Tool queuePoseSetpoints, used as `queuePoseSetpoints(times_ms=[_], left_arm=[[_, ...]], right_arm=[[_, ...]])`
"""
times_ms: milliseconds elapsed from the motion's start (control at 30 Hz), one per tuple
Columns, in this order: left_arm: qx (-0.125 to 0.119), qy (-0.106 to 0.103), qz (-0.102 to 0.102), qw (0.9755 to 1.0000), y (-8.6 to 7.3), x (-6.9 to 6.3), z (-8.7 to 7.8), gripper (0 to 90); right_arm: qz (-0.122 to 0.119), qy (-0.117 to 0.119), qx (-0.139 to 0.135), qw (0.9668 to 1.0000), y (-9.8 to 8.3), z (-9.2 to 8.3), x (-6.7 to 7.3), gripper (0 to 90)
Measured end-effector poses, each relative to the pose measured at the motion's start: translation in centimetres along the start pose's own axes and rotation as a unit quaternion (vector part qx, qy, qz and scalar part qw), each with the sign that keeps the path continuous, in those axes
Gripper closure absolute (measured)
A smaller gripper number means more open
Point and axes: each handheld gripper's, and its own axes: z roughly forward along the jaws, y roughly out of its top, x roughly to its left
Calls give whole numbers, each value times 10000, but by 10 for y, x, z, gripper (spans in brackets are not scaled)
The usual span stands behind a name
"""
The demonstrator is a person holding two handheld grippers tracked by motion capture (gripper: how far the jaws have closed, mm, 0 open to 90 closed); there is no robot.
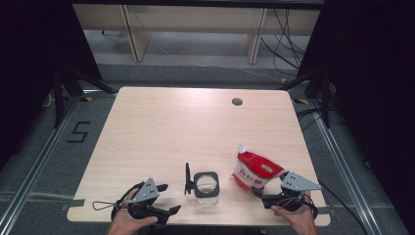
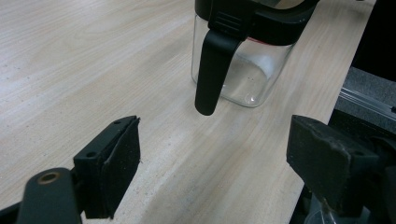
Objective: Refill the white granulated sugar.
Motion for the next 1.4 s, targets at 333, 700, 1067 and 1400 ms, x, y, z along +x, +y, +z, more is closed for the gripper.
queuePoseSetpoints(times_ms=[333,700,1067,1400], left_arm=[[53,2,53,10000,0,1,-1,172],[70,20,126,9999,0,2,-1,172],[53,-19,100,9999,0,1,-1,173],[-17,-42,152,9999,1,2,0,173]], right_arm=[[-93,36,24,9999,-1,12,-4,161],[52,240,-182,9995,-2,21,-6,188],[165,398,-162,9989,-3,32,-9,225],[294,521,-287,9978,-3,38,-10,260]])
